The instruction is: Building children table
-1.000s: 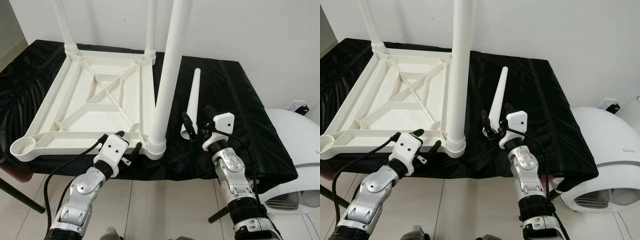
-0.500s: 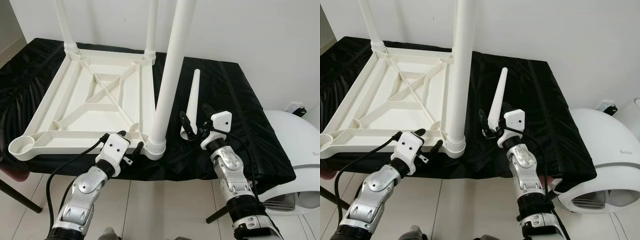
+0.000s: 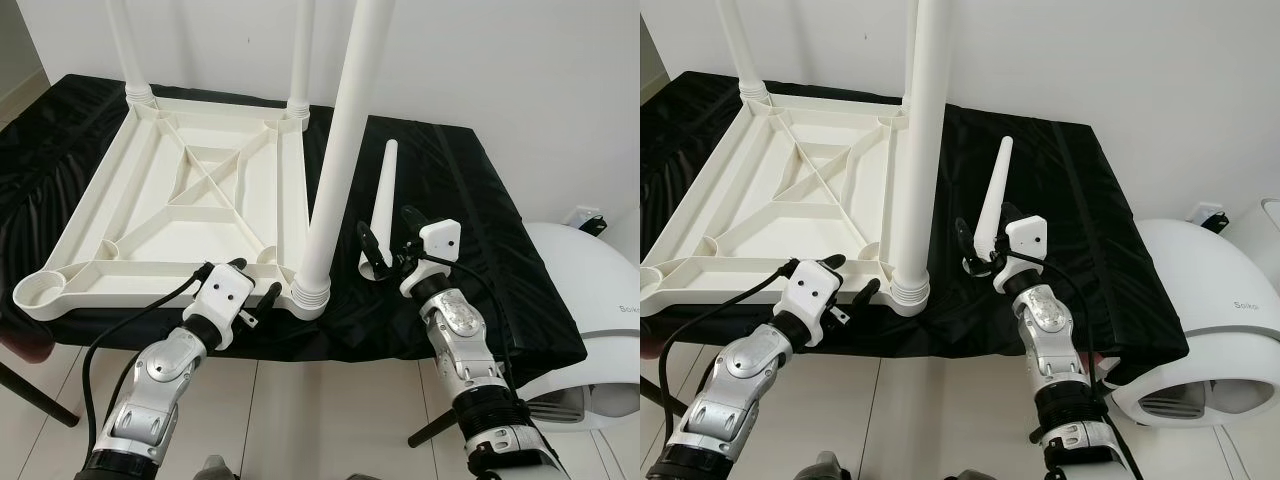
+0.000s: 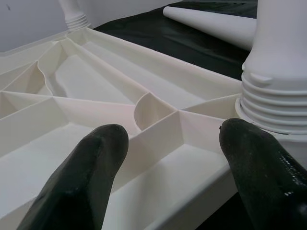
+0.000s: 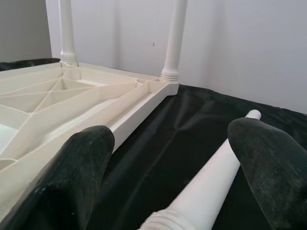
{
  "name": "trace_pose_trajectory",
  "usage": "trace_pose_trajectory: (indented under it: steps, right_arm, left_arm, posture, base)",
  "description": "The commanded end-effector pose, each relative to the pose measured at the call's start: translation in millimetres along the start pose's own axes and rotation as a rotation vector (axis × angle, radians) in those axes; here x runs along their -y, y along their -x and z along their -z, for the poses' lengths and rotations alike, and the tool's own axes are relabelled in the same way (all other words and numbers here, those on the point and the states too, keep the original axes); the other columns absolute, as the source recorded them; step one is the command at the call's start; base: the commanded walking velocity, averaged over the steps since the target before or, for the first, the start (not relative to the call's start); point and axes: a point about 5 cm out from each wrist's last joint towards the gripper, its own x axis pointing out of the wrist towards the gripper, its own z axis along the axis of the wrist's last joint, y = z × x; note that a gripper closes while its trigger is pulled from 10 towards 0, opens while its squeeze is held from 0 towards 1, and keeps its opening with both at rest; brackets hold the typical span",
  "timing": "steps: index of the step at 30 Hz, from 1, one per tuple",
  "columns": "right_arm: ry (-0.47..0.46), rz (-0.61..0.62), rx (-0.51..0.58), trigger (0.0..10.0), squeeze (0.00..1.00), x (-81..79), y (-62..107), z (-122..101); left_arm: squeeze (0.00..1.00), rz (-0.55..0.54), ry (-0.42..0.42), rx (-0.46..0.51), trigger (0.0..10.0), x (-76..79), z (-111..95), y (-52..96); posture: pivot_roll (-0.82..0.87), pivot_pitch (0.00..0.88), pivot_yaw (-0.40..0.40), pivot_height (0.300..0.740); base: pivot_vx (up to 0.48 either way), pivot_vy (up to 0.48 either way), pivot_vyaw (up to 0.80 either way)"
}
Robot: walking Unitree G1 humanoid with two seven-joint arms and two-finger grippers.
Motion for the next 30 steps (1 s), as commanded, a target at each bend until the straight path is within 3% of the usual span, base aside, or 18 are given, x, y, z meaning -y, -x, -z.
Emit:
trace_pose_trajectory:
  steps: [1, 6, 19, 21, 26, 30]
  right_arm:
    - [-0.001, 0.009, -0.001, 10.0, 0.00, 3.9, -1.9, -0.6]
    - [0.005, 0.034, 0.011, 10.0, 0.00, 15.3, -8.7, -5.2]
    - [-0.019, 0.069, 0.017, 10.0, 0.00, 11.4, -8.4, -1.8]
    - [-0.026, 0.044, 0.021, 10.0, 0.00, 4.2, -7.6, -0.8]
    - [-0.037, 0.057, 0.011, 10.0, 0.00, 3.2, -4.2, 2.1]
    - [-0.060, 0.092, -0.020, 10.0, 0.00, 3.1, 0.0, 7.3]
  left_arm:
    - [0.00, -0.006, 0.014, -0.018, 10.0, -0.9, 1.0, -0.6]
    - [0.00, -0.023, 0.052, 0.011, 10.0, -10.1, -6.9, -3.9]
    - [0.00, -0.089, 0.213, 0.034, 10.0, -20.3, -9.8, -5.5]
    - [0.00, -0.038, 0.187, 0.028, 10.0, -16.2, -10.4, -2.2]
    - [0.00, -0.007, 0.174, 0.012, 10.0, -14.2, -8.8, 0.2]
    - [0.00, -0.025, 0.231, 0.005, 10.0, -12.3, -7.5, -0.3]
  posture:
    - [0.10, 0.000, -0.097, 0.740]
    - [0.10, 0.000, -0.092, 0.740]
    - [0.09, 0.000, -0.054, 0.740]
    - [0.09, 0.000, -0.048, 0.740]
    - [0.08, 0.000, -0.039, 0.740]
    - [0.08, 0.000, -0.037, 0.740]
  base:
    - [0.000, 0.000, 0.00]
    - [0.000, 0.000, 0.00]
    - [0.000, 0.000, 0.00]
    - [0.000, 0.000, 0.00]
    - [0.000, 0.000, 0.00]
    - [0.000, 0.000, 0.00]
